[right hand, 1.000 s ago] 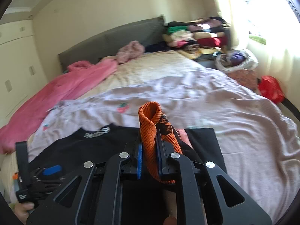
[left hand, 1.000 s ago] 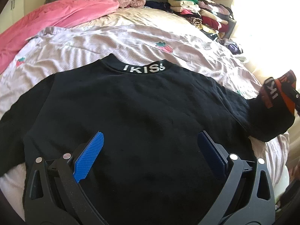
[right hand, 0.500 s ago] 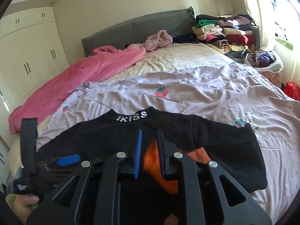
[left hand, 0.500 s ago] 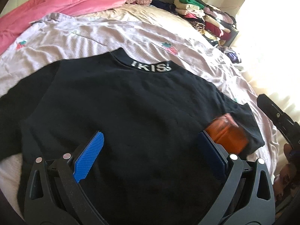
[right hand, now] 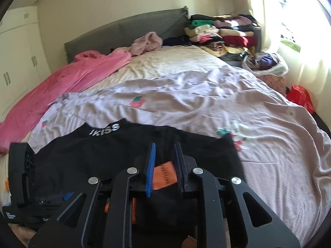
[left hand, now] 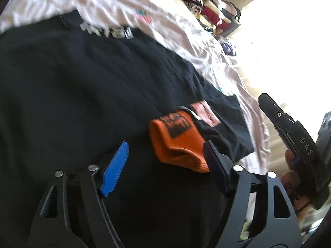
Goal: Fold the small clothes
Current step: 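Close the left tool on the orange cuff while the right tool releases it, then lay the cuff on the shirt body with the left tool and open it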
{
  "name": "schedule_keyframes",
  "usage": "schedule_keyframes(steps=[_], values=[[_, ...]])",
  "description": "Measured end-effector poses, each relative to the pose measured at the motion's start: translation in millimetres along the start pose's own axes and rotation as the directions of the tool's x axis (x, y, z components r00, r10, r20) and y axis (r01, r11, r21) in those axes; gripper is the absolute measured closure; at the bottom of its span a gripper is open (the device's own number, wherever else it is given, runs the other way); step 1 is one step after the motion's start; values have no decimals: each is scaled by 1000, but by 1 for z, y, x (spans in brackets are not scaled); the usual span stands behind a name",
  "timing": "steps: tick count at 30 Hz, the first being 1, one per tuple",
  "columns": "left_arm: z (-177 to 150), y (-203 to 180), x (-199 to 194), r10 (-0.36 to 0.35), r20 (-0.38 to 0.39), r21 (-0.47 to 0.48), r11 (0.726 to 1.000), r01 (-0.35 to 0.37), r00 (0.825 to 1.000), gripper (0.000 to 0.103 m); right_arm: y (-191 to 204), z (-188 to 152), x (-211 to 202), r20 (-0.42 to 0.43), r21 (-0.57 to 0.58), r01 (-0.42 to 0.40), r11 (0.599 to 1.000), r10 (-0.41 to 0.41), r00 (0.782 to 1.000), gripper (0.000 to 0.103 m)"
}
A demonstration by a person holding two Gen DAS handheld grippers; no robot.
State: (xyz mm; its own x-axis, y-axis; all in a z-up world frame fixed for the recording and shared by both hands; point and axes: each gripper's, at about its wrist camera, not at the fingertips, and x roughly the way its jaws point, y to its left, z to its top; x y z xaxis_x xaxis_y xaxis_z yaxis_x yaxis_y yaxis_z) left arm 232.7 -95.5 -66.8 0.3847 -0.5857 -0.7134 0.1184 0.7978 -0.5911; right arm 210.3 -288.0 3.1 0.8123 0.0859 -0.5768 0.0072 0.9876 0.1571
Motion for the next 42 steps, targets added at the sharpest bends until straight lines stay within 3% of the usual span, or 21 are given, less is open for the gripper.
schedule_keyframes(steps=[5, 7, 10, 12, 14, 17, 21, 28, 42], values=[[-1, -7, 12, -12, -2, -37, 999, 12, 1000, 40, -22, 3, -6, 17, 49, 27, 998, -28, 999, 84], [1, -10, 16, -12, -1, -48, 999, 12, 1000, 49, -27, 3, -7, 19, 59, 37, 998, -38, 999, 84], [2, -13, 23, 14, -2, -47, 999, -14, 1000, 49, -32, 2, -6, 14, 67, 53, 996, -54, 998, 84], [3, -16, 27, 45, 7, -39, 998, -44, 999, 55, -34, 2, -6, 11, 74, 53, 996, -54, 998, 84], [4, -19, 28, 90, 24, -20, 996, -90, 996, 77, -34, 2, -6, 13, 69, 58, 996, -59, 998, 84], [5, -20, 26, 74, 36, 12, 997, -74, 997, 93, -37, 1, -3, 8, 74, 63, 995, -63, 998, 84], [8, -27, 4, 68, 85, 110, 991, -77, 994, 95, -46, -1, 3, -11, 89, 93, 992, -93, 996, 84], [26, -22, -41, 80, 180, 149, 983, -107, 980, 96, -53, -2, 5, -17, 98, 109, 989, -107, 994, 84], [41, 37, -115, 173, 284, 81, 976, -203, 943, 96, -16, -7, 13, -39, 6, 39, 999, -39, 998, 84]])
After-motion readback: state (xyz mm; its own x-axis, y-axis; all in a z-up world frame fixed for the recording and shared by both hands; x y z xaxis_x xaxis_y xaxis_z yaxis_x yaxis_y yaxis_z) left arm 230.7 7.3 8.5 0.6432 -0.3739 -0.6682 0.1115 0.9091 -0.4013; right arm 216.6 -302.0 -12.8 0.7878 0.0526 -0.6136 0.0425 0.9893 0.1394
